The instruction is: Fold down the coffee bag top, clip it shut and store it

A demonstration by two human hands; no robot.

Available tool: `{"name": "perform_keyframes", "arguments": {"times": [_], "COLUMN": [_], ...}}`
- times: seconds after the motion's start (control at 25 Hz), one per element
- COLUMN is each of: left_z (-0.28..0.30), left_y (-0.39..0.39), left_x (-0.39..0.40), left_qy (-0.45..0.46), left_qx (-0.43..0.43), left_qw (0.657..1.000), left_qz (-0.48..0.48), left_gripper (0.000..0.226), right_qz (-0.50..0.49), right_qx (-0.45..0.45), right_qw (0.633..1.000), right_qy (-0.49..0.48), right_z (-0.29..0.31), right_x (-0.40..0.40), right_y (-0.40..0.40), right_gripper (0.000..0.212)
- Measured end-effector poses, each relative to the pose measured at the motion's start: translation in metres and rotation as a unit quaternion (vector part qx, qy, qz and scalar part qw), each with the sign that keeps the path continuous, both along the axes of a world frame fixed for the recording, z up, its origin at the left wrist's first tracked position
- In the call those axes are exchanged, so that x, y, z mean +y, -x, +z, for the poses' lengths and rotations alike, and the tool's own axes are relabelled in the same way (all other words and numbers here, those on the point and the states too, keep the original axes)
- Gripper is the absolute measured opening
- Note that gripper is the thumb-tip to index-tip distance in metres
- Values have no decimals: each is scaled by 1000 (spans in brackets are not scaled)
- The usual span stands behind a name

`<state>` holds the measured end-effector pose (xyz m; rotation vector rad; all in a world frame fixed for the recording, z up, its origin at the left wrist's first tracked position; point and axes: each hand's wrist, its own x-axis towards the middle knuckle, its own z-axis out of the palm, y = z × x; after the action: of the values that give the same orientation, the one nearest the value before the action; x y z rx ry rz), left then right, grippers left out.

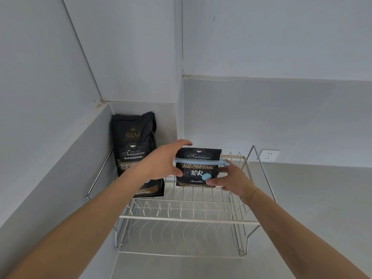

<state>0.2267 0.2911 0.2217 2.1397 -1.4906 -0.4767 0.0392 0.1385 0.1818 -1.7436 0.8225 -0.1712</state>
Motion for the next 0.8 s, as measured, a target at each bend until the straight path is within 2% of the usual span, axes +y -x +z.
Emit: {"name": "perform_keyframes", "arguments": {"times": [0.32, 0.56, 0.8], "left_z": [-3, -7, -6], "left_y": [0, -2, -1], "left_x": [-6, -9, -7], "left_qy": [17, -3, 6], "left_qx": [37, 46, 80], "left_qw": [999, 999, 997], "left_qz": [16, 10, 12], "left_gripper": [86, 79, 95], "right_qz": [-10, -9, -10], "right_qx": [10, 7, 3], "right_qw": [1000, 1000, 1000], "right_qy": [6, -6, -8], "right_z": [-1, -2, 4], "right_x": [-5, -6, -3], "right_y": [4, 6, 8], "right_gripper": [45, 37, 36]}}
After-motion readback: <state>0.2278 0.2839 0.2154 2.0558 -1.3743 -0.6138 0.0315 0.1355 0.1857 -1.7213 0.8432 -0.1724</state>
